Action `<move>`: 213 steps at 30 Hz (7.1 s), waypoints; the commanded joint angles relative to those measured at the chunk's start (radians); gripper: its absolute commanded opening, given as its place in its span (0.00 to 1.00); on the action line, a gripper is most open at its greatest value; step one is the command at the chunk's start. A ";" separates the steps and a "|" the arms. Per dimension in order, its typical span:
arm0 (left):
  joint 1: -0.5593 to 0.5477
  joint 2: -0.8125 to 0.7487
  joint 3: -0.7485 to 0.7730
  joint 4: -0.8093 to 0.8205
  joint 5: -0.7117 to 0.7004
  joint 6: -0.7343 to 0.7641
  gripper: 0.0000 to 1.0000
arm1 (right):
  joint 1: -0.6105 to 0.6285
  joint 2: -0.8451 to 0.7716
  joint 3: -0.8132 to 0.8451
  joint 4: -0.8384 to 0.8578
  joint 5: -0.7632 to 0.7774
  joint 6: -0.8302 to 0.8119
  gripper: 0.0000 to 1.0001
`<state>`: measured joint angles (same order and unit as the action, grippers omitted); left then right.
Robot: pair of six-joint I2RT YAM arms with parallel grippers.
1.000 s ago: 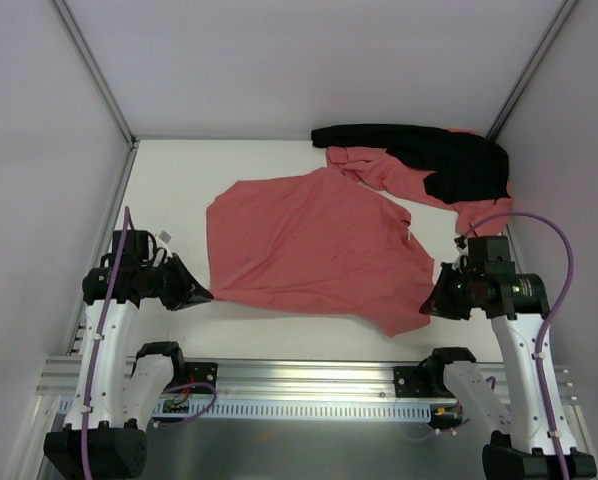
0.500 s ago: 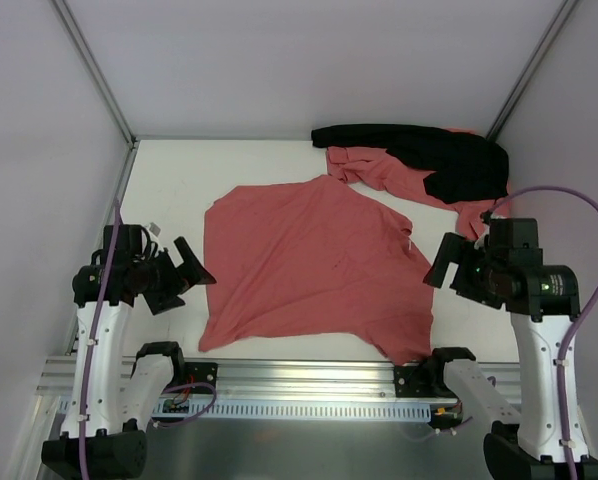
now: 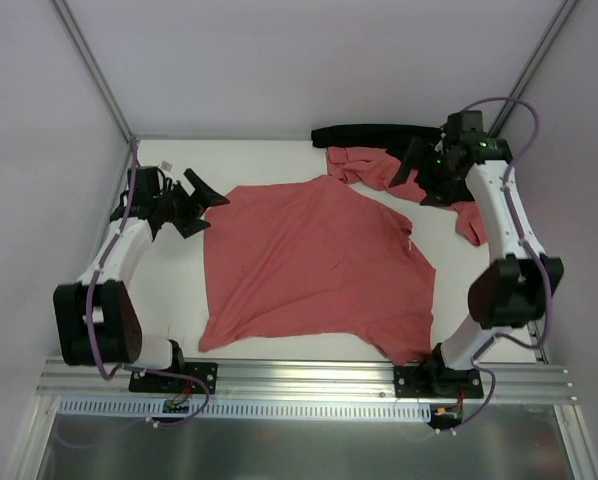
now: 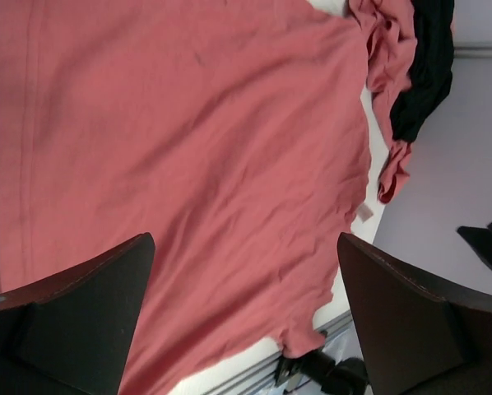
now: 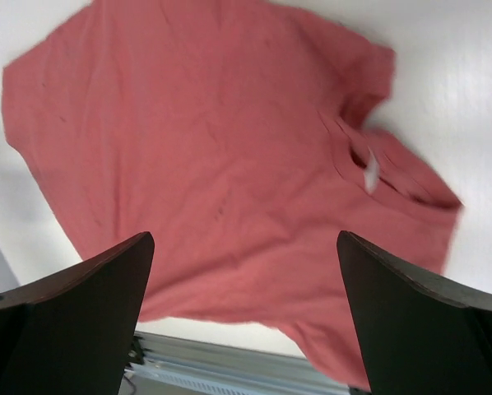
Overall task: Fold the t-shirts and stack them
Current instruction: Flatten out the tshirt
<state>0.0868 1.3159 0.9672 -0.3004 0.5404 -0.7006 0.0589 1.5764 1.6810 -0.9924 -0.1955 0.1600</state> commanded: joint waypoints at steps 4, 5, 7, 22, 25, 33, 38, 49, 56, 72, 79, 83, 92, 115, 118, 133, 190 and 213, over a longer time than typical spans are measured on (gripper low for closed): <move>0.004 0.247 0.143 0.385 0.108 -0.139 0.94 | 0.007 0.292 0.247 0.139 -0.217 0.072 0.99; 0.004 0.281 0.174 0.380 0.124 -0.134 0.93 | 0.007 0.330 0.285 0.136 -0.226 0.076 1.00; 0.004 0.356 0.246 0.371 0.124 -0.117 0.93 | 0.005 0.443 0.409 0.141 -0.255 0.078 1.00; -0.042 0.732 0.797 -0.147 -0.258 0.311 0.92 | -0.054 0.573 0.329 0.396 -0.426 0.253 0.99; -0.058 0.815 0.863 -0.209 -0.287 0.340 0.91 | -0.063 0.570 0.325 0.397 -0.438 0.263 0.99; -0.082 0.979 1.004 -0.399 -0.370 0.339 0.86 | -0.102 0.547 0.322 0.383 -0.444 0.266 0.99; -0.081 1.007 1.004 -0.460 -0.369 0.352 0.86 | -0.103 0.545 0.329 0.385 -0.441 0.274 0.99; -0.079 0.993 0.941 -0.413 -0.286 0.329 0.47 | -0.103 0.530 0.324 0.383 -0.433 0.277 0.99; -0.078 0.987 0.906 -0.370 -0.281 0.299 0.00 | -0.103 0.519 0.316 0.379 -0.443 0.265 1.00; -0.078 0.856 0.881 -0.315 -0.658 0.348 0.00 | -0.103 0.514 0.318 0.380 -0.466 0.265 0.99; -0.081 0.838 0.921 -0.292 -0.593 0.343 0.45 | -0.103 0.513 0.316 0.380 -0.473 0.266 1.00; -0.084 0.804 0.872 -0.258 -0.614 0.357 0.99 | -0.102 0.514 0.318 0.382 -0.478 0.268 1.00; -0.084 0.798 0.739 -0.140 -0.622 0.351 0.99 | -0.105 0.507 0.325 0.345 -0.490 0.236 0.99; 0.024 0.671 0.550 0.115 -0.616 0.297 0.97 | -0.130 0.497 0.321 0.308 -0.507 0.217 1.00; 0.034 0.692 0.574 0.095 -0.600 0.312 0.97 | -0.130 0.496 0.319 0.310 -0.509 0.219 1.00; 0.034 0.851 0.750 -0.008 -0.507 0.349 0.91 | -0.136 0.484 0.316 0.304 -0.510 0.219 0.99; 0.030 0.881 0.880 -0.195 -0.507 0.690 0.83 | -0.151 0.507 0.336 0.325 -0.542 0.256 1.00; 0.071 0.879 0.887 -0.190 -0.458 0.656 0.83 | -0.149 0.504 0.342 0.328 -0.548 0.266 1.00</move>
<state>0.1631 2.2417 1.8561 -0.4923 0.0650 -0.0372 -0.0853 2.1330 1.9976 -0.6697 -0.7136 0.4129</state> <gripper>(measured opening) 0.830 0.993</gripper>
